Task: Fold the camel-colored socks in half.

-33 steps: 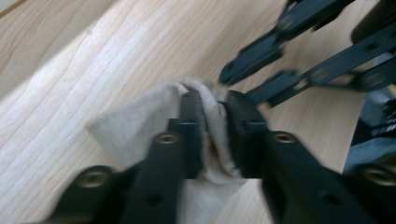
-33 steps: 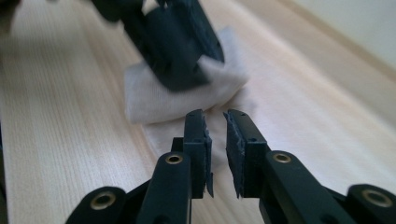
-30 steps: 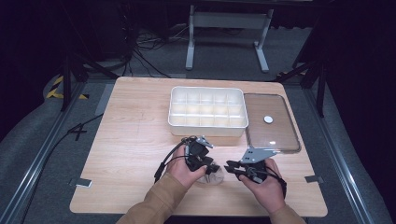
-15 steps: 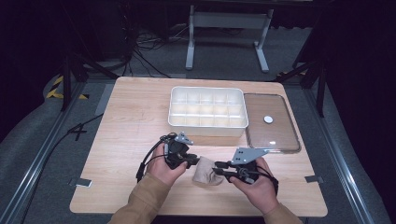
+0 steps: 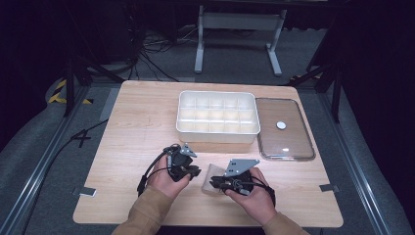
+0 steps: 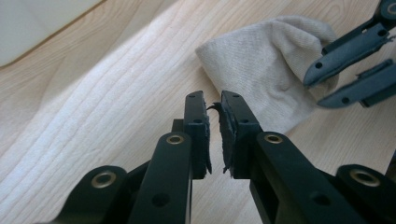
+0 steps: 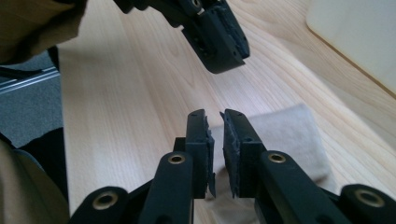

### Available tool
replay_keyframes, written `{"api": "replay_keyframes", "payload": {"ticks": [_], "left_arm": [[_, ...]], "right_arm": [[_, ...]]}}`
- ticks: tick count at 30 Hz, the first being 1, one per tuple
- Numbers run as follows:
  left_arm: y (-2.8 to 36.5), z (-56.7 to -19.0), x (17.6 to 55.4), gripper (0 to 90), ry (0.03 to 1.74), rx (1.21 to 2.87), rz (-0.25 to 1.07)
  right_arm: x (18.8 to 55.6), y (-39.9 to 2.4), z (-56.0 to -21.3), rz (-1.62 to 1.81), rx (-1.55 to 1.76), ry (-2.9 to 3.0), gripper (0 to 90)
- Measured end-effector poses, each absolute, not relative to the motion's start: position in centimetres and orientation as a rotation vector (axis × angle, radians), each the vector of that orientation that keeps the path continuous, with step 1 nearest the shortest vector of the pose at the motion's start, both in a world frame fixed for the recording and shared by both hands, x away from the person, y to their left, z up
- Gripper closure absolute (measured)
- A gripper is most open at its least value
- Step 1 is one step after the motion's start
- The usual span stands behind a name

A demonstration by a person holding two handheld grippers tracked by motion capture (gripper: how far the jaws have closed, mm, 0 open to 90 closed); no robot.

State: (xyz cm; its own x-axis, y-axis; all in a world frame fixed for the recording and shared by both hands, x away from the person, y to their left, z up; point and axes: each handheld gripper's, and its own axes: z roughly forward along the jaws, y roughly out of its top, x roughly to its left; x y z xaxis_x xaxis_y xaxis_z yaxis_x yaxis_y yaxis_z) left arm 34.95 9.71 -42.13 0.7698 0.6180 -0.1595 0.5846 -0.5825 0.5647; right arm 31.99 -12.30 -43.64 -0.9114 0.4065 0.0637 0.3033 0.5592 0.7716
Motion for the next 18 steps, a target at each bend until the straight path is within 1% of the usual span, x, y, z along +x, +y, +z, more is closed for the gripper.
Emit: {"api": "replay_keyframes", "payload": {"ticks": [6,12,15,18], "left_arm": [[8.8,-42.5,35.2,83.8,0.867,2.378,0.045],[8.0,-42.6,35.5,81.9,0.842,2.397,0.019],[7.2,-42.2,35.4,81.6,0.773,2.375,0.005],[6.6,-41.9,35.2,81.4,0.719,2.366,0.023]], "right_arm": [[32.2,-13.3,-43.9,1.248,0.651,2.654,82.4],[31.9,-14.8,-43.9,1.218,0.698,2.647,81.6],[31.8,-15.5,-44.1,1.201,0.727,2.645,80.7],[31.8,-15.9,-44.2,1.195,0.736,2.639,79.3]]}}
